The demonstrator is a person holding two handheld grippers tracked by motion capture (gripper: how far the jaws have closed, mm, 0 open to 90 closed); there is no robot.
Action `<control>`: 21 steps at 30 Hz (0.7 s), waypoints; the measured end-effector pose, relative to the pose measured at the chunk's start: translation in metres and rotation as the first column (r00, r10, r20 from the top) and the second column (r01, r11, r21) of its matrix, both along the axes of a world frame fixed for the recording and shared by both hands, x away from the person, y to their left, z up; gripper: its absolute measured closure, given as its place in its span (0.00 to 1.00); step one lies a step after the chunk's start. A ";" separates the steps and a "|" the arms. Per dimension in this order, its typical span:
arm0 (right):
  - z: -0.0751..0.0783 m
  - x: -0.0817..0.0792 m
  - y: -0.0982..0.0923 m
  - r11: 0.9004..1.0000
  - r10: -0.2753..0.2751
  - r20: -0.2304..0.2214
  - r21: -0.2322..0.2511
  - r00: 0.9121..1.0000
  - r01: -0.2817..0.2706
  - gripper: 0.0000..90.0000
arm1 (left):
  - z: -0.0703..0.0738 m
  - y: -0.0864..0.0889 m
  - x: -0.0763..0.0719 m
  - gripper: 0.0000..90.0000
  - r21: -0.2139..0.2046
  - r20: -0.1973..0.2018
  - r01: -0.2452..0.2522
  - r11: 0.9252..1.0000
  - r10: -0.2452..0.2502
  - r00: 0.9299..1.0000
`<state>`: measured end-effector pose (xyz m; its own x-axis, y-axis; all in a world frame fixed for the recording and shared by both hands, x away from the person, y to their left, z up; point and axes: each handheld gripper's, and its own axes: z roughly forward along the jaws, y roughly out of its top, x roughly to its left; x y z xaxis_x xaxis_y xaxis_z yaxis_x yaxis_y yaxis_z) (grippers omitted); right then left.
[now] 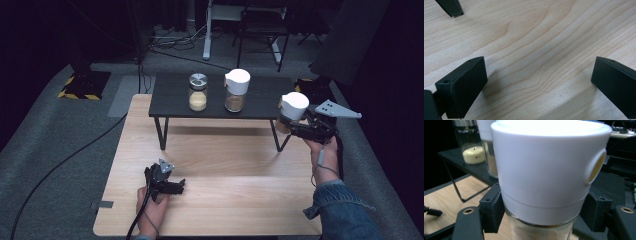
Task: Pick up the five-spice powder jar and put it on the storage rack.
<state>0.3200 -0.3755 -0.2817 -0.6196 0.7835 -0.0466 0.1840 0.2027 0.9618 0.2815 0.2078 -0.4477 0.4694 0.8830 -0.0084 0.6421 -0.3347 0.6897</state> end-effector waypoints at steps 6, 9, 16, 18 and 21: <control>0.013 0.014 0.011 1.000 -0.004 0.019 -0.007 1.000 0.004 0.33 | 0.000 0.000 0.000 0.00 0.000 0.000 0.000 1.000 0.000 1.000; 0.016 0.022 0.015 1.000 -0.008 0.024 0.000 1.000 0.008 0.33 | 0.000 0.000 0.000 0.00 0.000 0.000 0.000 1.000 0.000 1.000; 0.019 0.041 0.025 1.000 -0.031 0.022 0.000 0.999 0.031 0.33 | 0.000 0.000 0.000 0.00 0.000 0.000 0.000 1.000 0.000 1.000; 0.018 0.045 0.026 0.999 -0.036 0.021 0.002 0.999 0.036 0.33 | 0.000 0.000 0.000 0.00 0.000 0.000 0.000 1.000 0.000 1.000; 0.015 0.050 0.028 0.999 -0.037 0.019 0.011 0.999 0.037 0.33 | 0.000 0.000 0.000 0.00 0.000 0.000 0.000 1.000 0.000 1.000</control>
